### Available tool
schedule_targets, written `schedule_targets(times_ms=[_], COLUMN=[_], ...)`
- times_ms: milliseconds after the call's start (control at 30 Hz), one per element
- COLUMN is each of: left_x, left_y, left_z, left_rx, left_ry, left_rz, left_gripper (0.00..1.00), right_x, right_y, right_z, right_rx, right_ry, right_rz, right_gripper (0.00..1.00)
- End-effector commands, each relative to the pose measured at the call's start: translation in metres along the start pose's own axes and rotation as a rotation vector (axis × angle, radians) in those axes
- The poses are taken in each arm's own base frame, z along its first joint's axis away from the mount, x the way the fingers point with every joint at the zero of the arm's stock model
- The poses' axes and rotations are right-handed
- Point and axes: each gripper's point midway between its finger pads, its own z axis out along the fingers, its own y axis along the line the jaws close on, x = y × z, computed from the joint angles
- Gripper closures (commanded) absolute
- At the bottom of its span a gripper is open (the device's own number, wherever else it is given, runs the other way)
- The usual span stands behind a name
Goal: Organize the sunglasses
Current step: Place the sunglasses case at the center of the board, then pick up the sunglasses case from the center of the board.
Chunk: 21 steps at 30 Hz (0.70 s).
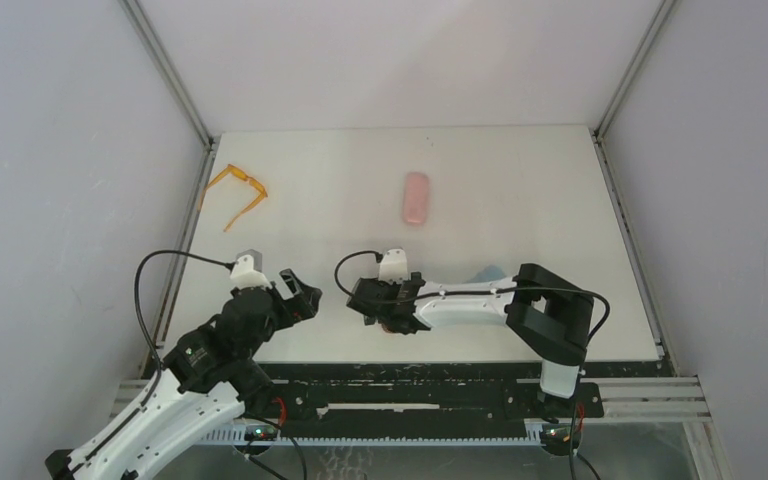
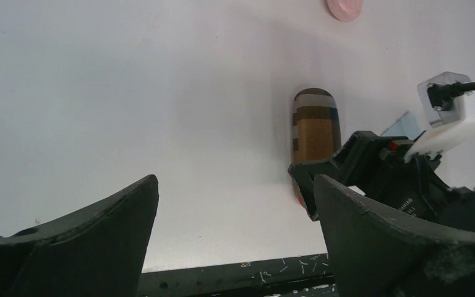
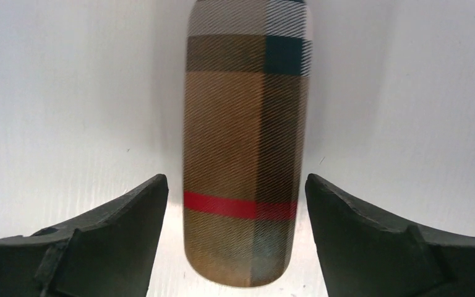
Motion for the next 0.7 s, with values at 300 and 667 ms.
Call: schedule_targets(times_ms=[300,667], left_x=[-0.025,0.013], left_y=[-0.016,-0.092], left_z=[0.009,0.063], left_rx=[-0.059,-0.052], left_ry=[-0.036,0.108], left_rz=[0.008,0.129], left_gripper=[0.0,0.0], right_x=[-0.052,-0.066], right_y=[-0.02,-0.142], right_z=[-0.063,-0.027], right_rx=[-0.26,-0.266], right_ry=[-0.12,-0.095], right_rz=[0.067,0.347], right_gripper=[0.15,0.16])
